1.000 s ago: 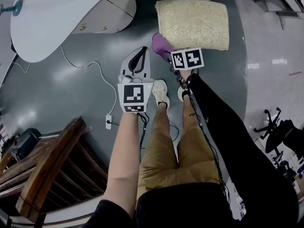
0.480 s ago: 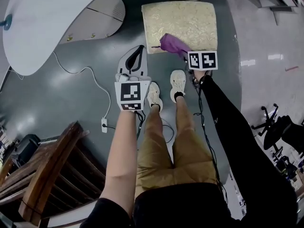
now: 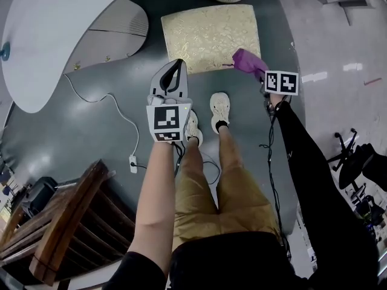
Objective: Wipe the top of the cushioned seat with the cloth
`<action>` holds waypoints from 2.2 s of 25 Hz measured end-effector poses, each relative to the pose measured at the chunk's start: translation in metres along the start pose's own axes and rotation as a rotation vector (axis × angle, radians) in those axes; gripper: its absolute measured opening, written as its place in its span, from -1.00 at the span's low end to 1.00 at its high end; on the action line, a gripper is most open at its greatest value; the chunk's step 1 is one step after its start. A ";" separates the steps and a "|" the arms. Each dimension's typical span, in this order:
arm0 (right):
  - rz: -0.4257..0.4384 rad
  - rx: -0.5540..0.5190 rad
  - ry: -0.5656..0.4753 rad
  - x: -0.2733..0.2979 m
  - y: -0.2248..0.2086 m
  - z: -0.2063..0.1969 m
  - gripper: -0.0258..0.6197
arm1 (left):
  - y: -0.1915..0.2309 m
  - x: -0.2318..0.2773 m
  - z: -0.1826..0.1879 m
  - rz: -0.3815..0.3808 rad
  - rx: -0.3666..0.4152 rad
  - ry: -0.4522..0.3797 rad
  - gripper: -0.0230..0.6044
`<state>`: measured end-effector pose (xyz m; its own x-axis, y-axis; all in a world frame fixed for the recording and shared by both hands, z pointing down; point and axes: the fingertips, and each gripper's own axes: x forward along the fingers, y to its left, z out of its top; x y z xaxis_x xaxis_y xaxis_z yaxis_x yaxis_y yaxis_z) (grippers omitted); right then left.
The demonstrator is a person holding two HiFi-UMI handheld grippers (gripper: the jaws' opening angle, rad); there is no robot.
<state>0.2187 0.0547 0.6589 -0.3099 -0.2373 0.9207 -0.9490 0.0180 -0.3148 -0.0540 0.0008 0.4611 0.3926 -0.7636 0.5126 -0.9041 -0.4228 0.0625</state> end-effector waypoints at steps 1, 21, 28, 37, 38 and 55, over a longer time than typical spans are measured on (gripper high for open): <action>-0.017 0.012 -0.001 -0.003 -0.013 -0.001 -0.68 | -0.004 0.004 0.002 -0.001 0.002 0.002 -0.92; -0.094 0.058 -0.232 -0.054 -0.040 0.045 -0.68 | 0.004 0.027 0.015 0.016 -0.025 -0.035 -0.92; 0.126 -0.026 -0.380 -0.027 0.089 0.122 -0.68 | 0.044 0.027 0.011 0.036 -0.019 -0.032 -0.92; 0.449 -0.075 -0.347 0.039 0.276 0.163 -0.68 | 0.088 0.025 0.012 0.061 -0.028 -0.044 -0.92; 0.466 -0.092 -0.314 0.048 0.294 0.160 -0.68 | 0.095 0.022 0.012 0.068 -0.023 -0.042 -0.92; 0.294 -0.070 -0.160 0.101 0.259 0.156 -0.67 | 0.113 0.040 0.013 0.050 -0.015 -0.026 -0.92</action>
<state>-0.0493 -0.1162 0.6347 -0.5627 -0.3611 0.7436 -0.8240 0.1732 -0.5394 -0.1387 -0.0838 0.4777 0.3508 -0.7962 0.4929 -0.9251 -0.3763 0.0506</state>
